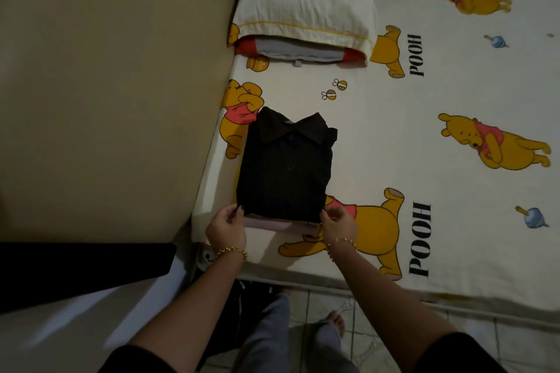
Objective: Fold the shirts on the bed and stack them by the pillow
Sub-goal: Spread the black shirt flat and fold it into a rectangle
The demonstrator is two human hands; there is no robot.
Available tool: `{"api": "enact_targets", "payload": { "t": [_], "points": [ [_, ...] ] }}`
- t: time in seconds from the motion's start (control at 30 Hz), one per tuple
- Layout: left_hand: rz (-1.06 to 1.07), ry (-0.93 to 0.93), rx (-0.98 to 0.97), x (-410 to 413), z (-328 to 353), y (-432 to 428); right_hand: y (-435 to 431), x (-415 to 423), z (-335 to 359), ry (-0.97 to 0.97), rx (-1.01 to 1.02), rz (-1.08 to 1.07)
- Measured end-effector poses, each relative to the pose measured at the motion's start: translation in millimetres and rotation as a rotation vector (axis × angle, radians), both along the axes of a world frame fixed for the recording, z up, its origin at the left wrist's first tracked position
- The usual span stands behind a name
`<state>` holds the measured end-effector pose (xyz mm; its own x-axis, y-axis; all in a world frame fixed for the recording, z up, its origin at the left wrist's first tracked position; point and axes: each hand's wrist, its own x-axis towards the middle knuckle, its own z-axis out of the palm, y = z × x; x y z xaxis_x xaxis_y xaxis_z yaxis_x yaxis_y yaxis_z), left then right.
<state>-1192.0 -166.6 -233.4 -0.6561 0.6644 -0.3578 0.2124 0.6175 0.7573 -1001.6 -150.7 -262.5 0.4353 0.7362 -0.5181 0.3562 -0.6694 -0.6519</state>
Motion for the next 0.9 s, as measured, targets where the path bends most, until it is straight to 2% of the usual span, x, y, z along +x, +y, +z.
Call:
{"api": "enact_targets", "payload": {
  "t": [0.13, 0.27, 0.43, 0.6, 0.7, 0.8, 0.9],
  "points": [
    [0.028, -0.029, 0.015, 0.5, 11.8, 13.8, 2.4, 0.2, 2.0, 0.026, 0.006, -0.024],
    [-0.021, -0.2, 0.012, -3.3, 9.1, 15.9, -2.0, -2.0, 5.8, 0.103, 0.086, -0.055],
    [-0.195, -0.109, -0.226, -18.2, -2.9, 2.2, -18.7, 4.6, -1.8, 0.062, 0.018, 0.054],
    [-0.259, -0.072, -0.153, -22.8, -4.1, 4.0, -15.7, 7.4, -5.1, 0.058, -0.061, 0.072],
    [-0.212, 0.029, -0.112, -21.0, -3.8, 14.4, -11.8, 8.8, -7.2, 0.039, -0.073, 0.104],
    [-0.065, 0.172, -0.138, -15.2, -0.1, 19.5, -9.1, 8.8, -9.7, 0.044, -0.078, 0.093],
    [0.108, 0.126, -0.201, -2.2, 1.2, 8.9, -9.5, 8.7, -12.4, 0.045, -0.085, 0.086]
  ]
}}
